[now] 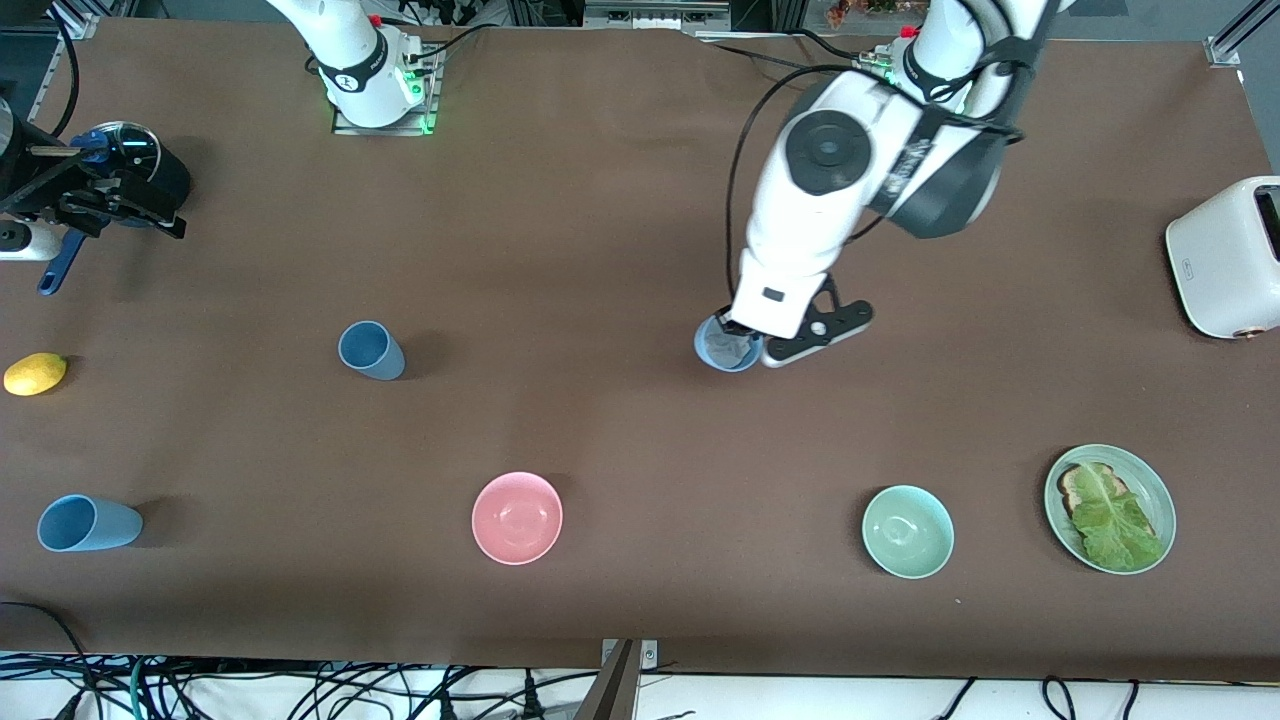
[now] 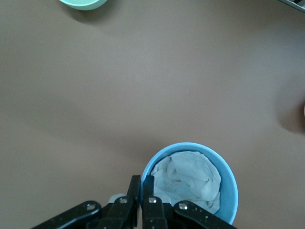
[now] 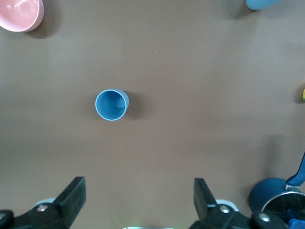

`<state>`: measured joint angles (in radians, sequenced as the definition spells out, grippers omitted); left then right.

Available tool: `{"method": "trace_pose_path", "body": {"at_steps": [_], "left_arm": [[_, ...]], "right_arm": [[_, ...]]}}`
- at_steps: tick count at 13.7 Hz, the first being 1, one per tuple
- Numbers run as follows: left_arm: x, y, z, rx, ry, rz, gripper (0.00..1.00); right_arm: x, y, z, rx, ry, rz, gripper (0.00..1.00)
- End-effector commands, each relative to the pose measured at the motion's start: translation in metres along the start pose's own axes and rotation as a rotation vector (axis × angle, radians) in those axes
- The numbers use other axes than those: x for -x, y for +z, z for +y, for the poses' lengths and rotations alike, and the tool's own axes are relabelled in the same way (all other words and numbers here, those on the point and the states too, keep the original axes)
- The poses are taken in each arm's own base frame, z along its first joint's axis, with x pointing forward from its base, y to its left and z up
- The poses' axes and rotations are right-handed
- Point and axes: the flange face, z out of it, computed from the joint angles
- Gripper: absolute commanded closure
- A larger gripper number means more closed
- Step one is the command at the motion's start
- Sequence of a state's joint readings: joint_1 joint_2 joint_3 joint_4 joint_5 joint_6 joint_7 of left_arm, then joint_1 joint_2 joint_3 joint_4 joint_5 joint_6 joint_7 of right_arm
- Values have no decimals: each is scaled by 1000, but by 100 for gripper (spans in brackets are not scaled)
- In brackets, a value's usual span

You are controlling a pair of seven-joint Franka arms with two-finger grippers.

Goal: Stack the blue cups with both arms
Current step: 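Carry the blue cup with the left gripper to the table middle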

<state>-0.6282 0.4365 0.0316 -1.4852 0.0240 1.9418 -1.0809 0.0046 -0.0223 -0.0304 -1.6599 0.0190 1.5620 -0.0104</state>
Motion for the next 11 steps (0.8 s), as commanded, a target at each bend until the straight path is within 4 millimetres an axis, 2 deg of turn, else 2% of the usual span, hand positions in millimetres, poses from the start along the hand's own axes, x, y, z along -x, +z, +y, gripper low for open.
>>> {"method": "trace_pose_path", "body": {"at_steps": [1,3,6,8,11], "left_arm": [[11,15,37,-39,-69,69,100],[34,31,59,-55,-103,110,100],[54,57,73,-86,-137,160,100],[69,73,90,-95,-166,214,100],[87,89,105,-59,-212,229,100]], "right_arm": [[0,-5,4,-6,3,-2,0],[0,-5,7,-7,2,-4,0],[0,-5,8,-8,4,-2,0],[0,-4,8,-8,4,-5,0],[0,-4,8,-8,4,-5,0]]}}
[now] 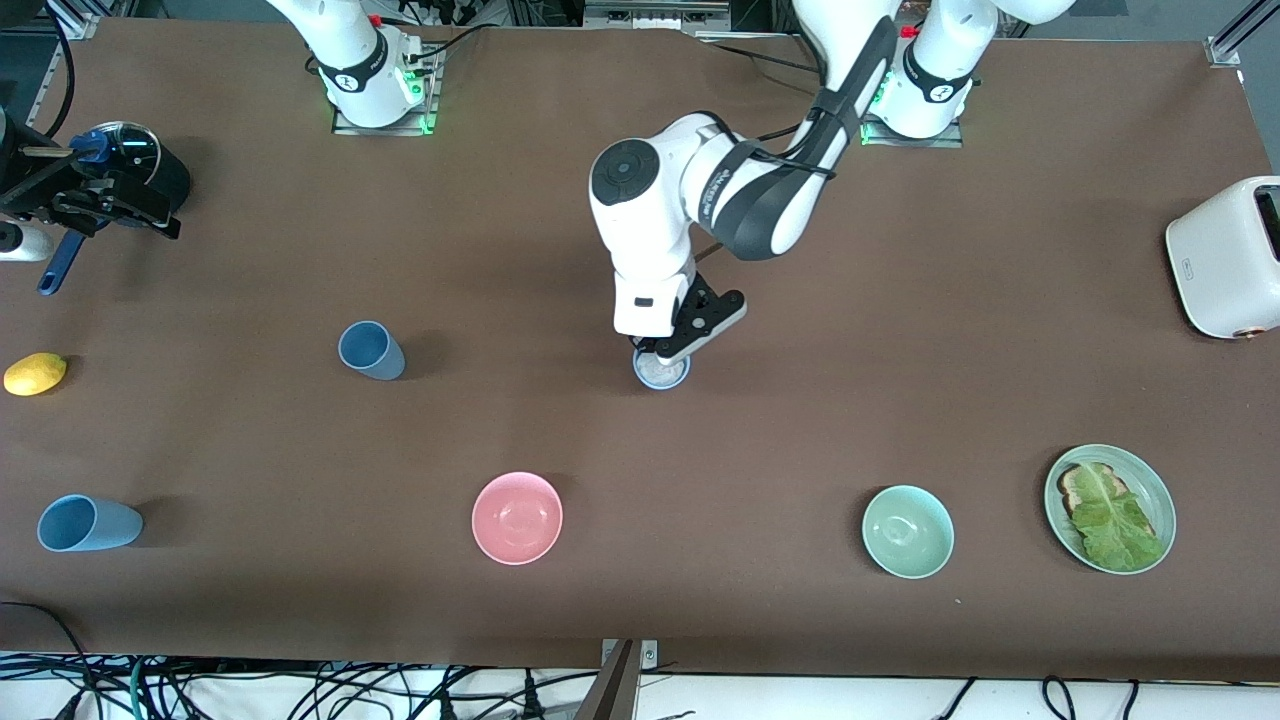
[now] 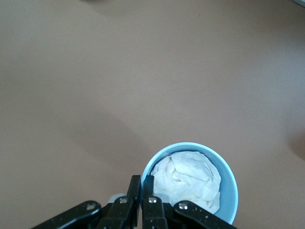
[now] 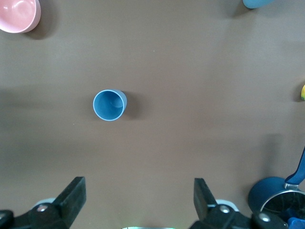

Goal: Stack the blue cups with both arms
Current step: 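Carry the blue cup with the left gripper to the table middle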

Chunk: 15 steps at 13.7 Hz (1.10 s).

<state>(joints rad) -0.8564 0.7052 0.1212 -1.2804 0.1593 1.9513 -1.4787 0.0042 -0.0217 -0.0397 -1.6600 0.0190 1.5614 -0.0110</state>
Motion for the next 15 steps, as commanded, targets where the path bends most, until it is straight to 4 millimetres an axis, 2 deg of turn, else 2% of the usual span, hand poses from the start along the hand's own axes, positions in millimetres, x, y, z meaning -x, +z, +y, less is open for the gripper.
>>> {"method": "trace_pose_path", "body": {"at_steps": [1,7,13,15], "left_arm": [[13,6,17,26,-49,55,100],[40,31,26,40,-99,115,100],[47,56,29,44,-114,133,100],[46,56,30,46,-123,133,100]], "right_arm": [[1,-4,2,-7,-5,-4,0],[1,-4,6,-8,1,-6,0],[2,-3,6,-12,1,-16,0],[2,-3,6,-12,3,-15,0]]}}
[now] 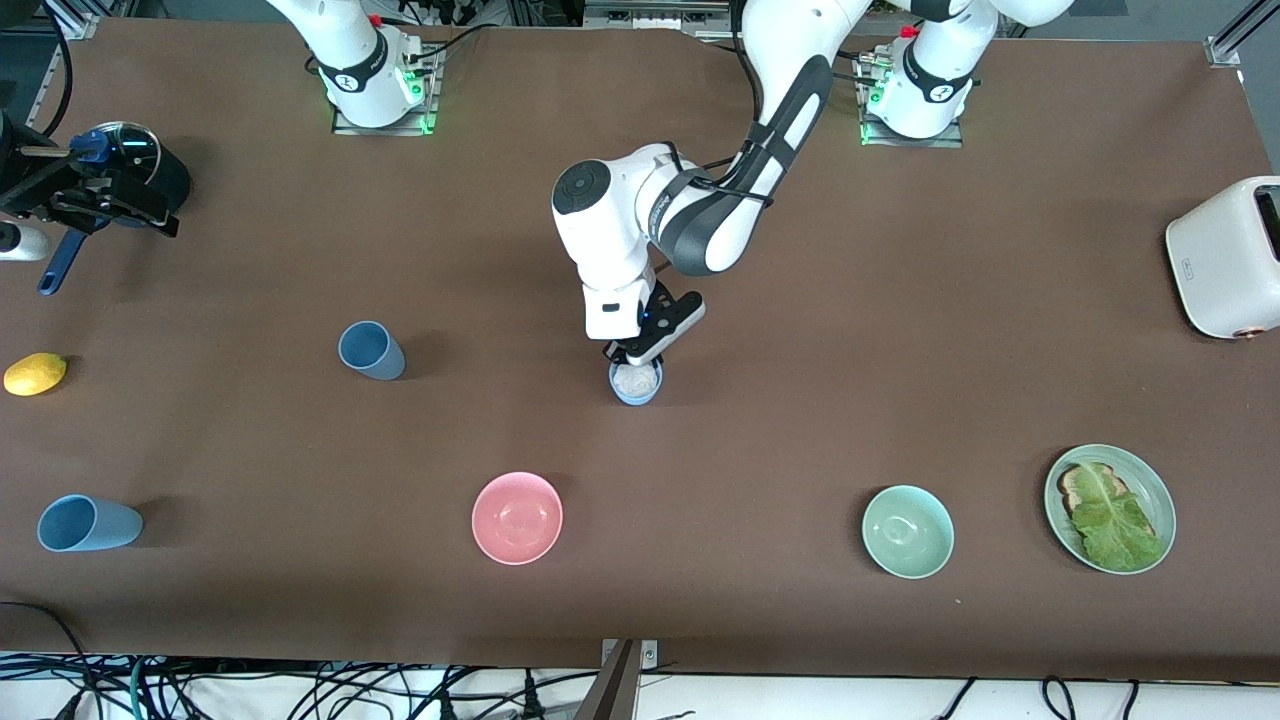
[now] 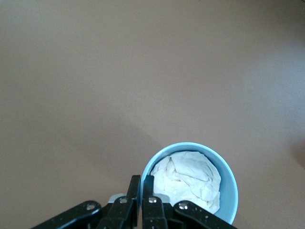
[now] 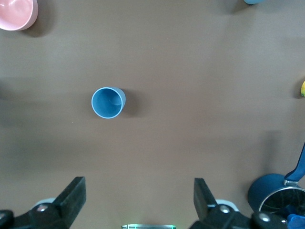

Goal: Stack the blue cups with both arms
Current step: 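Carry the blue cup with the left gripper to the table middle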

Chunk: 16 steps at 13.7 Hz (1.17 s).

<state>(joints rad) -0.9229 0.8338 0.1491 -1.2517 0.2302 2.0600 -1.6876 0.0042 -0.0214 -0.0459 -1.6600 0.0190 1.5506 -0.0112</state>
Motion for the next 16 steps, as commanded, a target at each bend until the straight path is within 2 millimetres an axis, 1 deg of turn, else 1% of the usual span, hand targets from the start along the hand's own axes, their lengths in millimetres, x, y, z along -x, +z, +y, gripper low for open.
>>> {"method": "trace_pose_path", "body": {"at_steps": [1,2,3,4,5,6,7,8,9,10,11,12,13,14,15,16], "left_arm": [[-1,-7,7,24,-14,42,97],[-5,-9,8,29,-14,38,71],[-5,-11,9,35,-13,38,55],[-5,-11,9,37,-13,37,49],[-5,-10,9,35,-12,37,38],[-5,-11,9,37,-11,38,13],[-5,-10,9,35,-10,39,0],[-7,-12,9,38,-8,39,0],[-9,-17,9,42,33,39,0],[-15,-31,9,55,91,27,0],[-28,-49,7,63,142,9,0],[-46,-63,2,53,171,-26,0],[-71,-78,-5,31,224,-65,0],[-102,-92,-16,7,315,-111,0],[-135,-104,-29,-9,409,-162,0],[-171,-112,-44,-18,491,-198,0]], "right_arm": [[1,-4,3,-11,-5,-4,0],[1,-4,3,-12,-4,-4,0],[1,-4,2,-12,-5,-4,0],[1,-4,2,-12,-5,-4,0],[1,-4,3,-12,-4,-4,0],[1,-4,3,-12,-4,-4,0],[1,-4,2,-12,-5,-4,0],[1,-4,3,-12,-4,-4,0],[1,-4,3,-12,-4,-4,0],[1,-4,2,-14,-4,-4,0],[1,-4,2,-14,-4,-7,0],[1,-4,3,-12,-3,-7,0],[0,1,1,-7,-6,-17,0],[-4,13,2,-7,-4,-43,0],[-5,22,2,-9,5,-66,0],[-10,31,-1,-6,2,-79,0]]}}
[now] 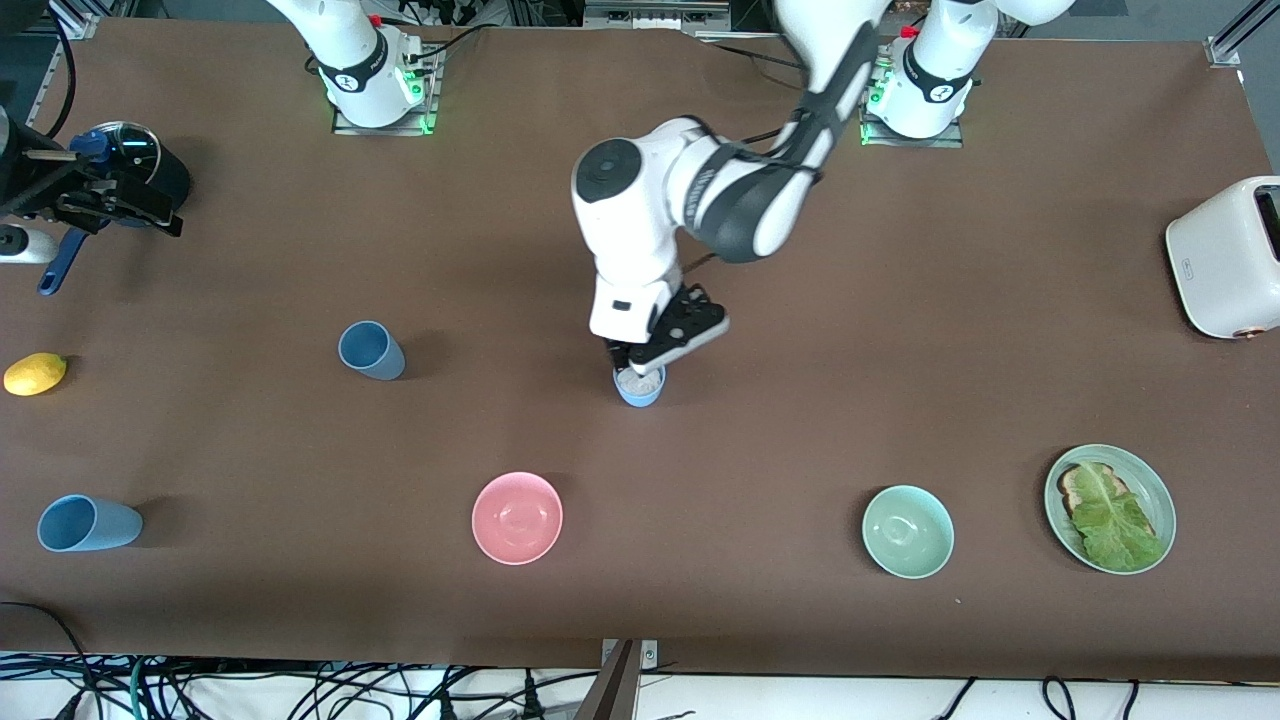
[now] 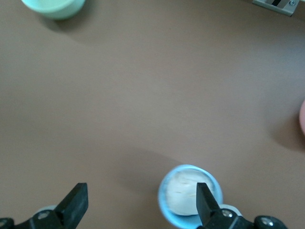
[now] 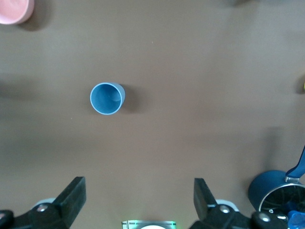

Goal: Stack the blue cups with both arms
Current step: 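Open the left gripper and raise it while the right gripper reaches out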

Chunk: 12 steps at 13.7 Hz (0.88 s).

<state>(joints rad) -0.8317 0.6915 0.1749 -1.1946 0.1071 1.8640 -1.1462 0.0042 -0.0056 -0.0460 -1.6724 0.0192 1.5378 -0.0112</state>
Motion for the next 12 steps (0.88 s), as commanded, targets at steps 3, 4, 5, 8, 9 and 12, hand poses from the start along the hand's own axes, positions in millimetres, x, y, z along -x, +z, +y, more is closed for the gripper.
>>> {"method": "trace_pose_path", "body": {"at_steps": [3,4,5,8,9,12], "left_arm": [[-134,-46,-131,13,374,-156,0],[-162,-51,-163,36,443,-176,0],[-191,-53,-199,63,498,-192,0],[-257,-46,-301,104,622,-218,0],[-272,-43,-330,111,643,-220,0],[-293,-49,-389,114,579,-211,0]], "right_arm": [[-23,45,-9,-7,-8,-62,0],[-28,56,-19,-2,-24,-56,0],[-32,64,-28,0,-37,-46,0],[-46,88,-44,5,-61,-52,0],[-51,97,-52,6,-66,-57,0],[-65,126,-78,16,-82,-58,0]]}}
